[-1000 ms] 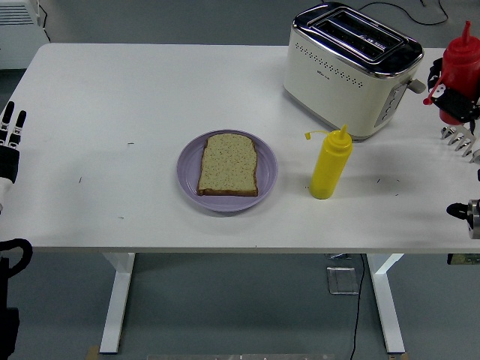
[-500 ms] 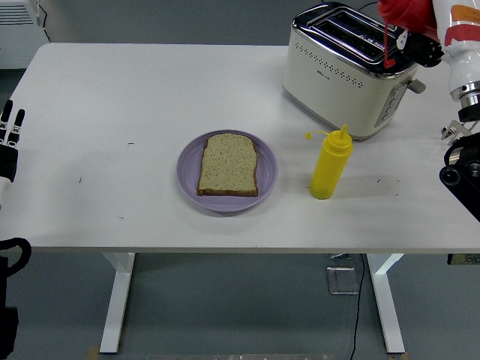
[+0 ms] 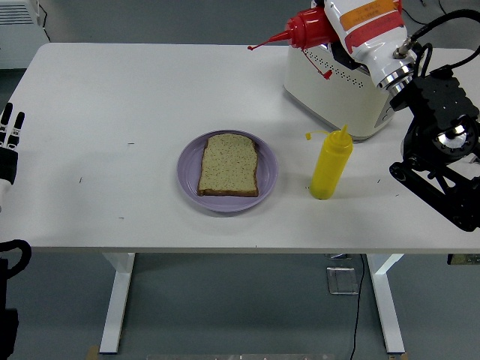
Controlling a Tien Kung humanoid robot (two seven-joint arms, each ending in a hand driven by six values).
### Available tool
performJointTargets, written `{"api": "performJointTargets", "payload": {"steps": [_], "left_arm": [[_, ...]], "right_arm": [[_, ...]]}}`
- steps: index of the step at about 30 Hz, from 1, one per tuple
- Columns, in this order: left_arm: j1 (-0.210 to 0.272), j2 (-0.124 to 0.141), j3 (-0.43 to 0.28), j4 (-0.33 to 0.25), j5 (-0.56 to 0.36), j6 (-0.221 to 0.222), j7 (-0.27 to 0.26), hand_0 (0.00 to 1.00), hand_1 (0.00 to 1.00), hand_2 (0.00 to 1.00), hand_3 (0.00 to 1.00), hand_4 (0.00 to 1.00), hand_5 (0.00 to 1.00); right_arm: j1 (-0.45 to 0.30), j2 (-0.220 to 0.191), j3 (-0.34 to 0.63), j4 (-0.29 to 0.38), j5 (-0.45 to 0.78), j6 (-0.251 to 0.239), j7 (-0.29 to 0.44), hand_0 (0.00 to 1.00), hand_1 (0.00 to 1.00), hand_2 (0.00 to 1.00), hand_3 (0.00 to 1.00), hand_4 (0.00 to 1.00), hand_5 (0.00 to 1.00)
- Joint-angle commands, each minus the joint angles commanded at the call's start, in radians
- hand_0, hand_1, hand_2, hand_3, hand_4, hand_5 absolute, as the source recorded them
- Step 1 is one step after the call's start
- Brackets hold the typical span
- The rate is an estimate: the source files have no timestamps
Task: Pick up the cup,pour liquid into bread,place the cup on the desk
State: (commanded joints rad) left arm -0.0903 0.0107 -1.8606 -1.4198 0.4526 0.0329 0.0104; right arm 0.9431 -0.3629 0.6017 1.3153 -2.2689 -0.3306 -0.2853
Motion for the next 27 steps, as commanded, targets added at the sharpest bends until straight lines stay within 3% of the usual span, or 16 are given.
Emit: {"api": "performJointTargets", "payload": {"steps": [3, 14, 20, 22, 27], "left_arm": [[-0.001, -0.001, 0.001, 0.000, 0.000, -0.001, 0.000, 0.773, 0.730, 0.734, 0.696, 0.511, 0.990], [0.003, 0.001, 0.001, 0.000, 0.000, 0.000, -0.001, 0.777, 0.733, 0.735, 0.698, 0.516, 0.998], [0.004, 0.000, 0.004, 0.000, 0.000, 0.000, 0.000, 0.776, 0.732, 0.732, 0.696, 0.515, 0.998], [0.004, -0.001, 0.006, 0.000, 0.000, 0.000, 0.000, 0.776, 0.732, 0.732, 0.696, 0.515, 0.998], [0.005, 0.001, 0.003, 0.000, 0.000, 0.001, -0.001, 0.777, 0.737, 0.736, 0.697, 0.513, 0.998]], "right_arm": [[-0.003, 0.006, 0.000, -0.008, 0.000, 0.016, 0.006, 0.191, 0.231, 0.318, 0.357, 0.414, 0.005], [-0.018, -0.009, 0.133, 0.004, 0.000, -0.012, 0.009, 0.202, 0.237, 0.324, 0.362, 0.419, 0.002], [-0.015, -0.007, 0.012, -0.024, 0.000, 0.007, 0.008, 0.208, 0.239, 0.327, 0.367, 0.415, 0.002], [-0.021, 0.002, 0.018, -0.033, 0.000, 0.003, -0.004, 0.208, 0.239, 0.327, 0.367, 0.415, 0.002], [-0.007, -0.009, 0.122, -0.019, 0.000, -0.031, -0.031, 0.207, 0.240, 0.327, 0.367, 0.423, 0.002]]}}
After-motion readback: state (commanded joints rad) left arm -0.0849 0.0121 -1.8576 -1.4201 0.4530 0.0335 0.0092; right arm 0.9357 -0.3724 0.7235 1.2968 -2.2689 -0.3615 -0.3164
